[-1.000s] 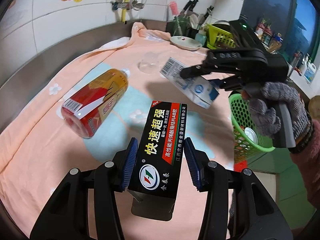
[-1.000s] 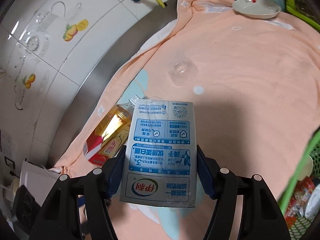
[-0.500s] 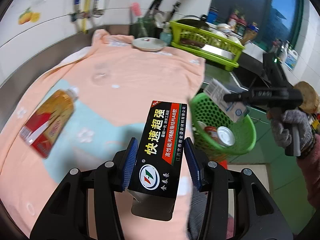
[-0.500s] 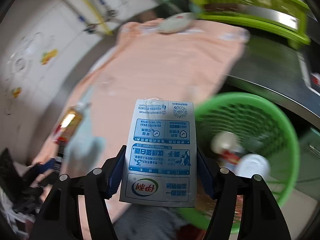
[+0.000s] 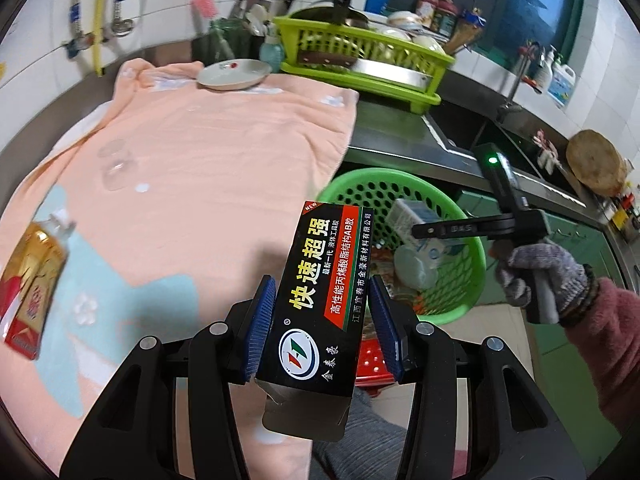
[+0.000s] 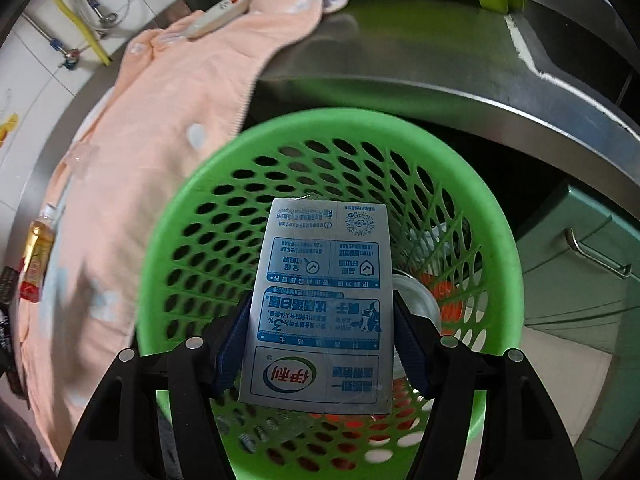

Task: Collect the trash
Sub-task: 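Drop the milk carton into the basket with the right gripper while the left carries the box, then lower the black box into the basket and open the left gripper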

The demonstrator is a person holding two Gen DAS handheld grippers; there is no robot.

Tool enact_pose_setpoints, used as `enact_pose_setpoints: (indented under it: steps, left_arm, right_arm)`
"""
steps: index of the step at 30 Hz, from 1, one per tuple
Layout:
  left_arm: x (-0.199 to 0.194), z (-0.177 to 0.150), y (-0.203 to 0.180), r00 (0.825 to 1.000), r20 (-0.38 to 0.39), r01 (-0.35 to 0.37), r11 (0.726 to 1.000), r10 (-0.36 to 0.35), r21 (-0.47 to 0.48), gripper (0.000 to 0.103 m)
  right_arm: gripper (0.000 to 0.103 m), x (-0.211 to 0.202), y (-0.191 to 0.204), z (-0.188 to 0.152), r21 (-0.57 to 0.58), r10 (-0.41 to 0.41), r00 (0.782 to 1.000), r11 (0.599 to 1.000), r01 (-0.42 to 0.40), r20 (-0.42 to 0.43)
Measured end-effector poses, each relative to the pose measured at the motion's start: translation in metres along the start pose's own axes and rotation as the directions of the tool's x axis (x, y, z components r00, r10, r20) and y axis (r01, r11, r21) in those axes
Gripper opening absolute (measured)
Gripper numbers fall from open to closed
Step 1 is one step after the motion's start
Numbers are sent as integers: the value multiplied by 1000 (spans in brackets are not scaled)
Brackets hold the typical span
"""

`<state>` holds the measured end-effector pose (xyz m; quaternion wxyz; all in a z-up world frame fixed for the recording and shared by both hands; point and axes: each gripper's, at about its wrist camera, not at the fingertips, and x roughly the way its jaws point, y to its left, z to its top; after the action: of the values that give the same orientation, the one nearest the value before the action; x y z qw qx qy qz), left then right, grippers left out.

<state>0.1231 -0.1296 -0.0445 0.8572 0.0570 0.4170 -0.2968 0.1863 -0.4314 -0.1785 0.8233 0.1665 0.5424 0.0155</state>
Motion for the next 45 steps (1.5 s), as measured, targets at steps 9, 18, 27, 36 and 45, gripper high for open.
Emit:
enact_pose_setpoints:
  steps: [9, 18, 27, 36, 45]
  left_arm:
    - [40, 17, -21, 998, -61, 21, 1000, -19, 24, 47]
    - [72, 29, -38, 994, -107, 36, 999, -34, 17, 47]
    - [115, 38, -57, 986, -162, 45, 999, -45, 1, 48]
    - [150, 41, -61, 975, -210, 65, 996, -75, -57, 49]
    - [143, 39, -58, 978, -188, 74, 995, -87, -73, 61]
  right_arm:
    - [64, 21, -11, 10, 1, -44, 999, 999, 44, -33]
    - [74, -1, -15, 4, -25, -34, 999, 999, 34, 15]
    - [76, -55, -25, -9, -13, 3, 992, 1000, -1, 127]
    - [77, -84, -33, -20, 4, 49, 982, 999, -50, 182]
    - [77, -91, -21, -25, -15, 67, 979, 998, -66, 191]
